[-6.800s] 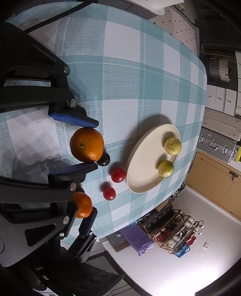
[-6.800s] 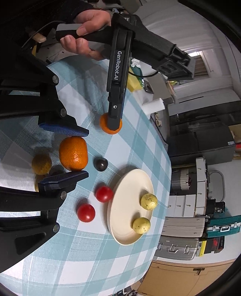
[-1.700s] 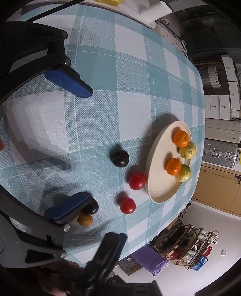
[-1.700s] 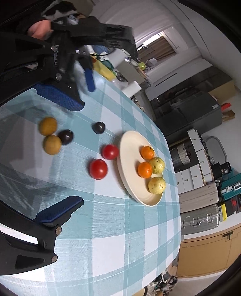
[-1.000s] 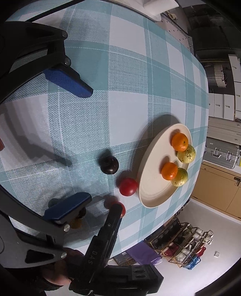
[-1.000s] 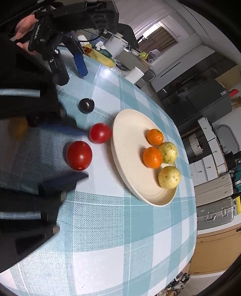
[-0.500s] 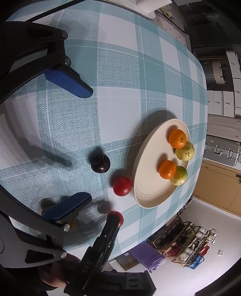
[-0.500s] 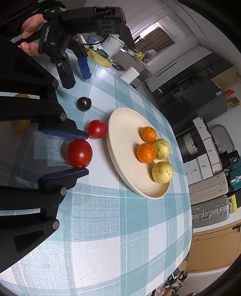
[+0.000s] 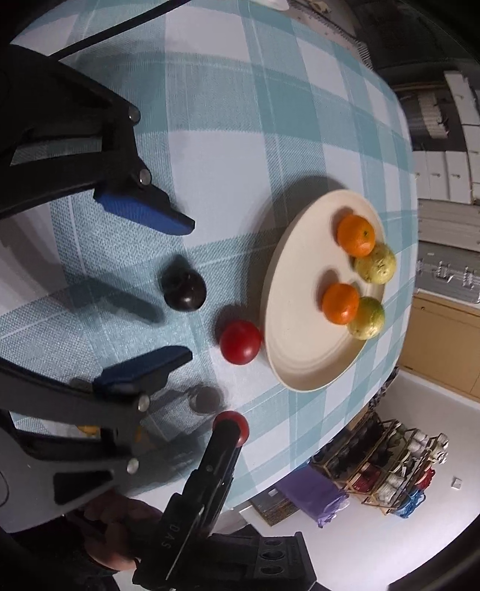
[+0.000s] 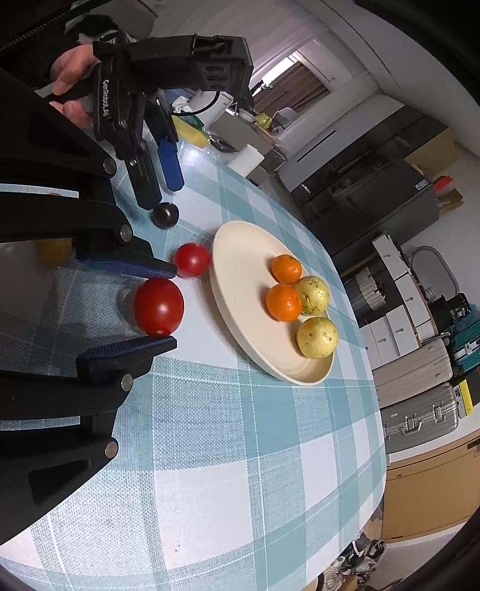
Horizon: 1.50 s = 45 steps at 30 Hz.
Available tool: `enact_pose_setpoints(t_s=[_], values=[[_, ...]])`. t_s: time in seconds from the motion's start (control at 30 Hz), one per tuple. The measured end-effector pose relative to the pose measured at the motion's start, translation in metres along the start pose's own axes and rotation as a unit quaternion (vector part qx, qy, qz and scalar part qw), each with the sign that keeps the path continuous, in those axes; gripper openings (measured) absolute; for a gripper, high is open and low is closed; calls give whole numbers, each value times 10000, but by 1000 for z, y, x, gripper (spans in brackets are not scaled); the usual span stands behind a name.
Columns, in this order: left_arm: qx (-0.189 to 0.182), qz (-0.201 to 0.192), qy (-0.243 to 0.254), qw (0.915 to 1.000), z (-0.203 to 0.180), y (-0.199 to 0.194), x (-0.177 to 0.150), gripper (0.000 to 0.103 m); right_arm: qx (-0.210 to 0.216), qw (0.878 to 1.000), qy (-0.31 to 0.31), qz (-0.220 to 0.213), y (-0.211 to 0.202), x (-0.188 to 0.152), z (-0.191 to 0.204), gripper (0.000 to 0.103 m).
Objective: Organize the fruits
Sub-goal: 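Grasp the dark plum with the left tool while the right tool lifts the tomato, then carry the plum and tomato over the cream plate and lower them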
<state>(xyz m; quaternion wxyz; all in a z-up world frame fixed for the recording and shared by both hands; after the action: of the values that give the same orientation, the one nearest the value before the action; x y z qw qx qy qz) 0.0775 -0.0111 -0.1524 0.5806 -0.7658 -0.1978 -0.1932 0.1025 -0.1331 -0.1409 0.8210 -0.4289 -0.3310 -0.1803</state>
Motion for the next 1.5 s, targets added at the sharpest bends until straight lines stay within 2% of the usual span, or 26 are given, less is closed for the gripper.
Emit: enact_pose_setpoints(t_s=[0.07,0.13,0.17,0.2,0.23,0.63,0.73,0.83,1.1,1.5], values=[[-57,39,-10,10000,-1,2,0,50,47,10000,36,11,0,0,-1,32],[-162,89,-16,9998,-3,3,1,33,115,9999,92,35,1,0,-1,32],[-205,112,-37,9997,-3,4,1,31,148,9998,121,49,1,0,-2,32],[-239,115,-53,9996,-2,4,2,23,156,9998,135,58,2,0,-3,32],[-253,112,-66,9996,-2,5,2,21,172,9997,160,76,3,0,-3,32],[-485,-41,-66,9988,-4,-5,14,20,208,9997,42,143,6,1,2,32],[-656,-30,-146,9977,-5,-12,18,20,217,9997,37,123,7,4,3,32],[-666,-105,-144,9976,-6,-20,24,20,231,9997,7,35,5,8,5,32],[-713,-373,-194,9966,2,-31,56,20,348,9988,-209,-281,-4,30,15,32],[-694,-495,-351,9957,14,-13,106,20,343,9984,-229,-380,9,66,12,32]])
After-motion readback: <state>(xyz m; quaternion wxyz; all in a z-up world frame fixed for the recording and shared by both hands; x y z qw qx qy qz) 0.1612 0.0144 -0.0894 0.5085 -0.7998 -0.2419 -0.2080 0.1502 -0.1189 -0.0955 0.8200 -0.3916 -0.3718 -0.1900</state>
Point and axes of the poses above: each gripper's, at about its wrist camera, not at the fingertips, and y roughly the way its jaws point, z to its left, x to its top, the point moved 6 cm from there along y, roughly the way its jaws point
